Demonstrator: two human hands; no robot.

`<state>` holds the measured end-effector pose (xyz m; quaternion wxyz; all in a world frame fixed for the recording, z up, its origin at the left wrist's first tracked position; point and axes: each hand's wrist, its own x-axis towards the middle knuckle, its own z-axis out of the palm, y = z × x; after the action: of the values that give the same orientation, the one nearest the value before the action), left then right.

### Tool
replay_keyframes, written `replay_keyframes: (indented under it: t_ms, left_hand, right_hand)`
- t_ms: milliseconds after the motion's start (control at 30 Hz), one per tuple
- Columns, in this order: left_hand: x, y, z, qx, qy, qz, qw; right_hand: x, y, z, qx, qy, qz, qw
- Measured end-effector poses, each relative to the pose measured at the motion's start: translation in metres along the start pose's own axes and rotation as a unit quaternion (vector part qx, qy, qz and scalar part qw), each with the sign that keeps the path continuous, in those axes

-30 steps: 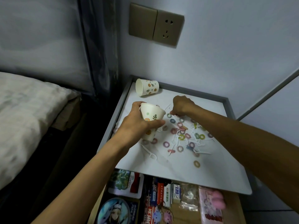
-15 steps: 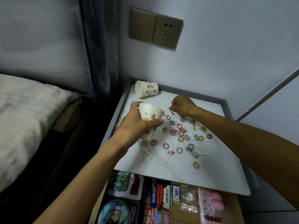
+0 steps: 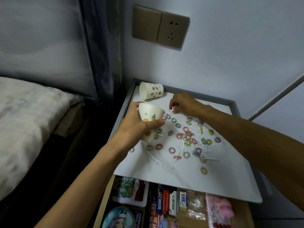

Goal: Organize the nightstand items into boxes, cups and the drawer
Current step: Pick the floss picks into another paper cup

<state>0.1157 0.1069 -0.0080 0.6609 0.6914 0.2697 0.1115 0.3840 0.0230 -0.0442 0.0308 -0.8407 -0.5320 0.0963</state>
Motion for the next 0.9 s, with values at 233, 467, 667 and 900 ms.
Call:
replay_keyframes:
  t_ms: [233,467,667,900]
  left_hand:
    - [-0.001,-0.002,0.002,0.013,0.005,-0.008,1.0]
    - [0.0,-0.008,0.008,0.072,0.016,0.01,0.997]
    - [-0.002,-0.015,0.019,0.191,0.008,0.06,0.98]
    - [-0.012,-0.017,0.033,0.188,-0.04,0.09,0.977]
  right_hand:
    - [-0.007,0.002,0.012,0.01,-0.011,0.046,0.999]
    - [-0.028,0.003,0.0,-0.087,-0.003,0.088,0.992]
    - [-0.056,0.0,-0.054,-0.061,0.045,0.119,0.99]
    - [-0.11,-0.086,-0.079,0.118,-0.014,-0.006,0.993]
